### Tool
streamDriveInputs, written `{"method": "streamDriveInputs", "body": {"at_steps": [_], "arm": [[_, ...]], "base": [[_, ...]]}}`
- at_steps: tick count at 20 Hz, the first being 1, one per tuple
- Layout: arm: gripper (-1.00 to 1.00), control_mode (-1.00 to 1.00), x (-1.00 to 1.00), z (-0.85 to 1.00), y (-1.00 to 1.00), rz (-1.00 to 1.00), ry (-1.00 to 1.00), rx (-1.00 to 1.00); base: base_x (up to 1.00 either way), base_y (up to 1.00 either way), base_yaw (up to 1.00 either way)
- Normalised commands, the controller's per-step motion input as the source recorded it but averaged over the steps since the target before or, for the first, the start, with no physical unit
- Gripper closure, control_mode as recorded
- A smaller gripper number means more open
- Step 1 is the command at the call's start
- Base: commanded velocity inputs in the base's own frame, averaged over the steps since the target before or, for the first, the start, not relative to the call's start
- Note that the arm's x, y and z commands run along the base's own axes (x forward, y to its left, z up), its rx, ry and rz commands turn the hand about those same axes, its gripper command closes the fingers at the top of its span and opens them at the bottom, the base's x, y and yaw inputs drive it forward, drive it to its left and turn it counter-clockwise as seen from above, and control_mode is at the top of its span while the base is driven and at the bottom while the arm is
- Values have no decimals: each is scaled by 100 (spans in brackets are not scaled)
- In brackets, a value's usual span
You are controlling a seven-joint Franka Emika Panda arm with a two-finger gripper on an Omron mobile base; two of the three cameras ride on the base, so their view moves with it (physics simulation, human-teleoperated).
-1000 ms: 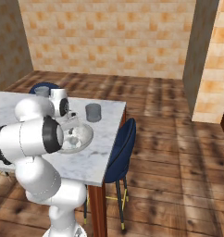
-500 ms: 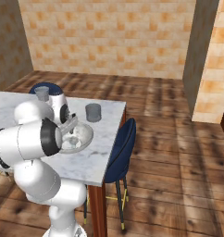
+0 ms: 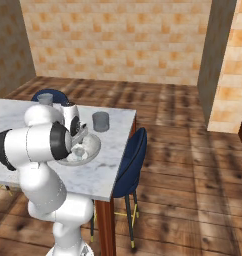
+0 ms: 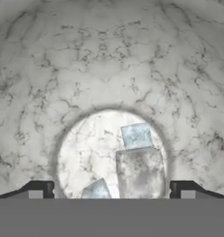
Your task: There are four ice cubes in the ice bowl. Place two ice cubes in each glass of water.
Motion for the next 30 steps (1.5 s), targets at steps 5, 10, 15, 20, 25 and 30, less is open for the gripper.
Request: {"method": "streamDriveInputs", "body": {"at_steps": [5,10,15,20,25,30], "arm": [[-100,-100,25,-29,0,0,0,0],[-100,-100,6,-40,0,-2,0,0],[-100,-100,22,-19,0,-1,-2,0],[-100,-100,10,-18,0,0,-5,0],[100,-100,-12,-39,0,-9,-3,0],[100,-100,-30,-17,-12,-11,-11,0]], "base": [[0,0,0],[0,0,0],[0,0,0],[0,0,0],[0,0,0],[0,0,0]]}}
